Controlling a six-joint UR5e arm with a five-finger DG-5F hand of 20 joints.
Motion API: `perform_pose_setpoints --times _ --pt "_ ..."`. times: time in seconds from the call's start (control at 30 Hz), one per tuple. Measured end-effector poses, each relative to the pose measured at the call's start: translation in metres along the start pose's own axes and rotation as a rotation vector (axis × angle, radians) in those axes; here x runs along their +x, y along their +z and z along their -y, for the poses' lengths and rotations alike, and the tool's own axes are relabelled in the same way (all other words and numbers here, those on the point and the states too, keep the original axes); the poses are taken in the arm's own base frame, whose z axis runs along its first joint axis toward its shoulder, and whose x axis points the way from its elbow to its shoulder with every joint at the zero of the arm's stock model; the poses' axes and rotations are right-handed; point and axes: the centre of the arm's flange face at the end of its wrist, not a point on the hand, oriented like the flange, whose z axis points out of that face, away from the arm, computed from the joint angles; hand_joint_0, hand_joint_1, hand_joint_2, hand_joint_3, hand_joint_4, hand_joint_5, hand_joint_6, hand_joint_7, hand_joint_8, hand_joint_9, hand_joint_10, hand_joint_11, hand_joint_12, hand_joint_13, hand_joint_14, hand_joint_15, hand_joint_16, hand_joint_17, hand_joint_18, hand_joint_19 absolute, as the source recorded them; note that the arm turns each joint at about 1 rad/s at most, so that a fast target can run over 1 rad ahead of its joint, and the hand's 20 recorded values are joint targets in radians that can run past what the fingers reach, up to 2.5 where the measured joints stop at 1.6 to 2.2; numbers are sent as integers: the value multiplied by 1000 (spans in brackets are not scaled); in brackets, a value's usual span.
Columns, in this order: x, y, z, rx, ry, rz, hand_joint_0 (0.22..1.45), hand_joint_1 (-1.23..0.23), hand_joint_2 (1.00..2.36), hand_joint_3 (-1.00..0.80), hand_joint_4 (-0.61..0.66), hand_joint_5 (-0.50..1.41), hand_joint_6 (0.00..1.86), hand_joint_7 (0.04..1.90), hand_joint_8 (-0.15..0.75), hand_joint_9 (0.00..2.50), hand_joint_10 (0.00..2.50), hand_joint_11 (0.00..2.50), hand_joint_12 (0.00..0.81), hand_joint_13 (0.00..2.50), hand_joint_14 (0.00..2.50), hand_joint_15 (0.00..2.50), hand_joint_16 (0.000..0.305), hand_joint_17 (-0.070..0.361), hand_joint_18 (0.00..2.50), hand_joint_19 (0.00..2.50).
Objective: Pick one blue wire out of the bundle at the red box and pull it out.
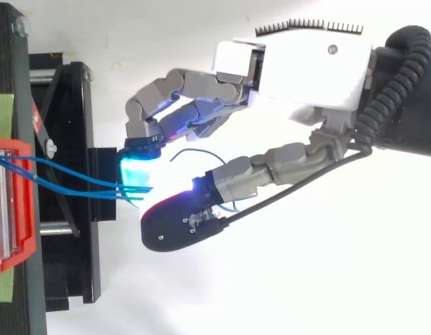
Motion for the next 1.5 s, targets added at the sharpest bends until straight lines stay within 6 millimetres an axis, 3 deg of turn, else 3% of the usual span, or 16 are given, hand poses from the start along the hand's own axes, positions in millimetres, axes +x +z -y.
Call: perform_pose_setpoints --times 0.07,0.13,0.27,0.4,0.43,0.47,0.53,0.6,0.73,0.87,0.93,1.13,1.33,1.5 --pt "0 0 0 0 0 0 667 -900 1018 -201 -305 -181 871 1141 111 640 2 51 334 494 8 208 45 101 570 348" --pt "0 0 0 -1 0 0 593 -846 1001 -492 -166 -125 760 1174 103 666 0 8 318 472 8 190 45 101 543 363" --pt "-1 -1 -3 -4 1 1 588 -815 1002 -470 -146 -83 689 1239 111 717 0 1 314 466 7 173 45 100 530 368" --pt "-3 -4 -7 -4 2 2 600 -848 1020 -163 -122 -132 819 1304 125 693 2 69 328 482 8 207 45 101 543 369" --pt "-3 -5 -8 -3 1 2 607 -857 1021 -145 -117 -147 858 1236 140 682 0 76 331 487 8 210 45 102 548 368" --pt "-4 -6 -8 -1 0 1 613 -857 1019 -160 -108 -150 865 1210 147 677 2 84 333 487 8 213 45 102 548 359" --pt "-5 -9 -10 6 -2 0 603 -870 1005 -442 27 -159 837 1098 167 638 3 85 341 462 8 216 47 105 536 373" --pt "-7 -12 -12 12 -4 0 554 -830 1000 -500 32 -156 828 1063 170 627 0 80 349 452 8 212 48 108 518 377" --pt "-9 -16 -16 20 -7 0 460 -639 1000 -500 2 -137 779 1062 197 630 2 76 385 446 9 236 55 123 518 403" --pt "-12 -19 -17 30 -10 0 489 -599 1000 -500 -24 -133 769 1112 199 669 3 107 376 445 9 243 53 119 498 437" --pt "-13 -20 -17 36 -11 1 557 -662 1009 -360 -41 -137 791 1159 190 683 7 153 359 465 11 269 49 110 490 455" --pt "-15 -22 -23 28 -10 5 583 -758 1018 -148 -10 -179 861 1114 226 692 11 306 367 490 12 294 49 110 516 446" --pt "-17 -22 -31 14 -6 9 578 -801 1019 -101 -118 -171 850 1112 191 712 5 177 365 515 10 255 50 112 568 432" --pt "-16 -22 -32 15 -7 9 598 -830 1016 -44 -123 -169 826 1110 193 699 4 131 376 525 11 246 53 119 598 394"
